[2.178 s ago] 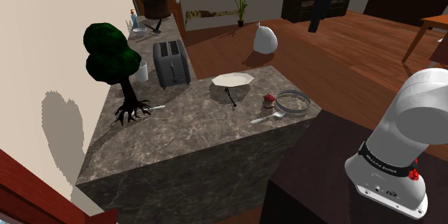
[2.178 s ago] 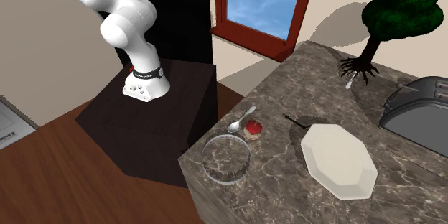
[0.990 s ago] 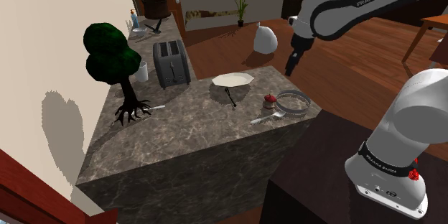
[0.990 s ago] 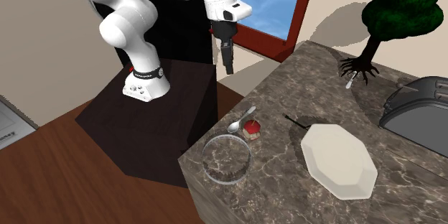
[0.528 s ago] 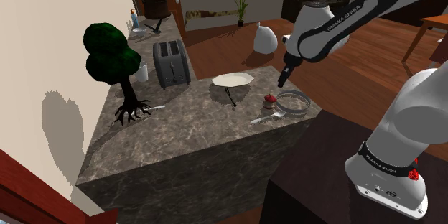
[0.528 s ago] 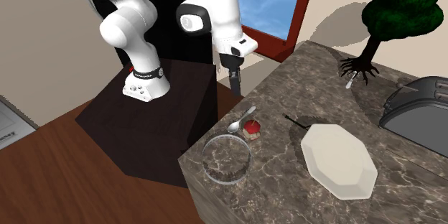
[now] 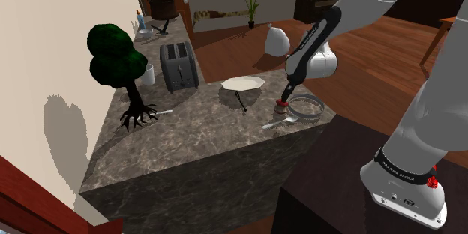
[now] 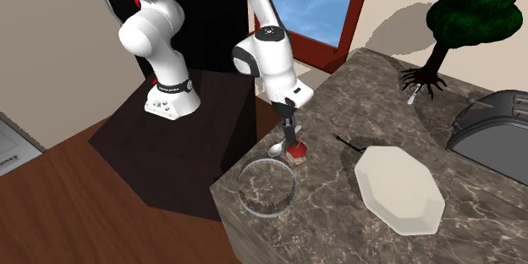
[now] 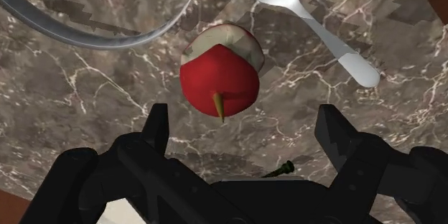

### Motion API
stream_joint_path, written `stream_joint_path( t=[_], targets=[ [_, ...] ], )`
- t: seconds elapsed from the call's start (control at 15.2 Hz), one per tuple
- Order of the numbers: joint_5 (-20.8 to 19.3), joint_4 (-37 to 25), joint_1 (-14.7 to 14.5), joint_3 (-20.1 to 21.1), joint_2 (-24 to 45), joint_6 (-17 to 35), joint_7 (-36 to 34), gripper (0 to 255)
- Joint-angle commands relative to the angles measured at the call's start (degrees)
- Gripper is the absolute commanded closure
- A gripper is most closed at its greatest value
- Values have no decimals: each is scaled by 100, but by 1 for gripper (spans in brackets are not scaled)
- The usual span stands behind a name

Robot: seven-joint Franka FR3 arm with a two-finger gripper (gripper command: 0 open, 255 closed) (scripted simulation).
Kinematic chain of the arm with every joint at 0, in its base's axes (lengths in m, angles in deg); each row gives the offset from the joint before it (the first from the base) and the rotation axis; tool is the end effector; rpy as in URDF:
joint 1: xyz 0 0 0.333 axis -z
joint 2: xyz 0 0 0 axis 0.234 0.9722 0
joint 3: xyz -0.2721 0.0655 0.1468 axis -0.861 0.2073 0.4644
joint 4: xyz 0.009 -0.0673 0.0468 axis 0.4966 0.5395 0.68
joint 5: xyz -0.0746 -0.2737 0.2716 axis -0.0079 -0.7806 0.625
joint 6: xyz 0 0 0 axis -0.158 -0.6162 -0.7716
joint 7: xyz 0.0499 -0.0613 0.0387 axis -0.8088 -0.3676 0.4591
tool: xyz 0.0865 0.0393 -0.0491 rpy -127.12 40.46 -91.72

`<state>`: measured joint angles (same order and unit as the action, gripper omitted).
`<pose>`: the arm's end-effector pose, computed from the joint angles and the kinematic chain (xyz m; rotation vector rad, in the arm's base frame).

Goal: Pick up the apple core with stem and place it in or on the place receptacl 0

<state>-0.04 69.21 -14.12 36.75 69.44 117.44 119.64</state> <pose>0.4275 -0.1258 0.2261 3.0516 0.2771 0.3713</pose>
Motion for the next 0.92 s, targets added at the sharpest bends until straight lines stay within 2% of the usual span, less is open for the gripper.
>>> stream_joint_path(
  t=[0.0,0.07,0.53,0.86],
  targets=[
    [1168,-303,478,616,542,270,991,0],
    [1132,-307,563,693,554,286,968,0],
    [1774,-713,1317,1578,1354,754,1581,0],
    [1760,-711,1325,1583,1353,755,1570,0]
  ],
)
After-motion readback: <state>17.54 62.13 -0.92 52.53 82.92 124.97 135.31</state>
